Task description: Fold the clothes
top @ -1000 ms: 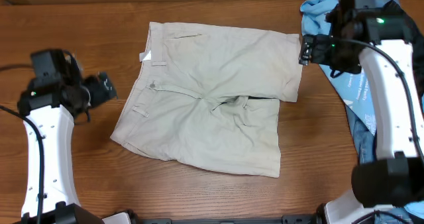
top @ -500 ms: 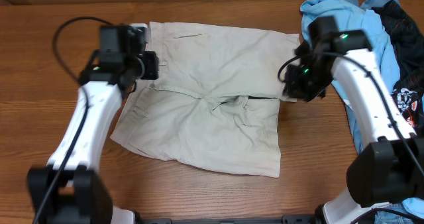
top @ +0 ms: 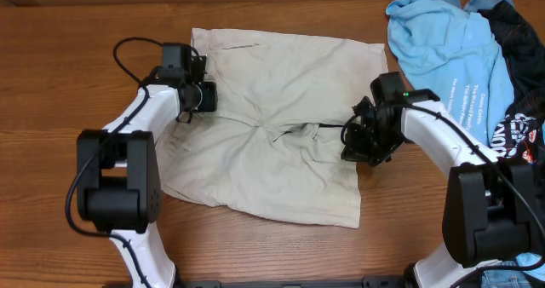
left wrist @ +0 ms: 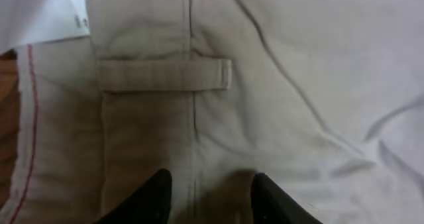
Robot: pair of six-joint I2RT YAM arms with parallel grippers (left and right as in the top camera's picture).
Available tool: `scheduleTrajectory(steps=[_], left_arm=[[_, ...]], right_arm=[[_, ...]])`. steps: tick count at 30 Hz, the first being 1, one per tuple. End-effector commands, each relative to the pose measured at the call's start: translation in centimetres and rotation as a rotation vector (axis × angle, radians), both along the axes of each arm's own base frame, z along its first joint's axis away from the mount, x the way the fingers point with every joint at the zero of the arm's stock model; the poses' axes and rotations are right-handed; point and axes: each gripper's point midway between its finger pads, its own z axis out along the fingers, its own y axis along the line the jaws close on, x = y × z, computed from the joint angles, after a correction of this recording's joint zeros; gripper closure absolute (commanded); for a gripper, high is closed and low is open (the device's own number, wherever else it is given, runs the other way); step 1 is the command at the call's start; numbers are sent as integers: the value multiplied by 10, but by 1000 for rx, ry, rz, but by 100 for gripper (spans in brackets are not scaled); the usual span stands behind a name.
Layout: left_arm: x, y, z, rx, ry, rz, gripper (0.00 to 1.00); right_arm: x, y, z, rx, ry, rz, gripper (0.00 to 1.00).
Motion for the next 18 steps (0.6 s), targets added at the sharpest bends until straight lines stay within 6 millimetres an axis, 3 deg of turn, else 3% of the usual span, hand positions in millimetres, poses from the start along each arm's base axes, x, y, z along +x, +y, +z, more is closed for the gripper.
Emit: scheduleTrajectory(steps=[1, 7, 10, 15, 18], left_arm=[[-2, 1, -28, 30, 55, -7, 55], [-20, 17, -55, 100, 153, 21, 45], [-29, 28, -59, 136, 195, 41, 43], [-41, 56, -62, 176, 253, 130, 43], [-50, 76, -63, 165, 294, 194, 43]], right_arm=[[-11, 3, -13, 21, 13, 7, 87], [-23, -1, -36, 6, 6, 5, 84], [-28, -9, -48, -34, -4, 1, 77], [-34, -58, -65, -324, 36, -140, 77], [-31, -77, -65, -384, 44, -224, 77]])
